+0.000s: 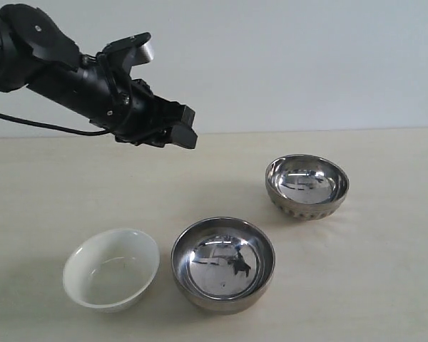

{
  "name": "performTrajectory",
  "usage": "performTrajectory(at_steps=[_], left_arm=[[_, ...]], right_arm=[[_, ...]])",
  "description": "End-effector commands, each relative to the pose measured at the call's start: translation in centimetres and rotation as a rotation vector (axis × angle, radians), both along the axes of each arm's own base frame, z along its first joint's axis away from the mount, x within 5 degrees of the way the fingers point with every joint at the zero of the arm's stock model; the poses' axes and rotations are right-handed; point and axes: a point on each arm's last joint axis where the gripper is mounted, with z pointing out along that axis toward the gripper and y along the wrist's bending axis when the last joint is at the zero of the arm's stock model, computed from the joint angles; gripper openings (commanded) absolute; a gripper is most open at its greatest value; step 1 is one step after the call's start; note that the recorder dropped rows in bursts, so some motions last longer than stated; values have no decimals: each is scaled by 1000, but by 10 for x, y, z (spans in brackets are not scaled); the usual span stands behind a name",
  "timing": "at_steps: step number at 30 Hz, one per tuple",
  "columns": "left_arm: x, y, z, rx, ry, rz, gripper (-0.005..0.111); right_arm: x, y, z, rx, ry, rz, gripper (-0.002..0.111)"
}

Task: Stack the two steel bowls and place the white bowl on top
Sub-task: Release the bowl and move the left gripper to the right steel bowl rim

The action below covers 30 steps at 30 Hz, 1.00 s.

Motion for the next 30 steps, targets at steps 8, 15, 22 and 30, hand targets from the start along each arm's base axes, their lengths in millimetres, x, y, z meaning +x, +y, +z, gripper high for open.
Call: performTrajectory(at_steps=[8,15,22,30], left_arm=[[33,-55,-28,-18,84,-99,56],[51,-93,-65,-5,113,-141,56],[66,-106,-81,20,144,-116,56],[67,-130,-88,32,112,-118,56]], right_arm=[[0,0,1,-7,-14,3,0],[0,0,1,-7,-14,3,0],[0,0,1,-7,-14,3,0],[0,0,1,-7,-14,3,0]])
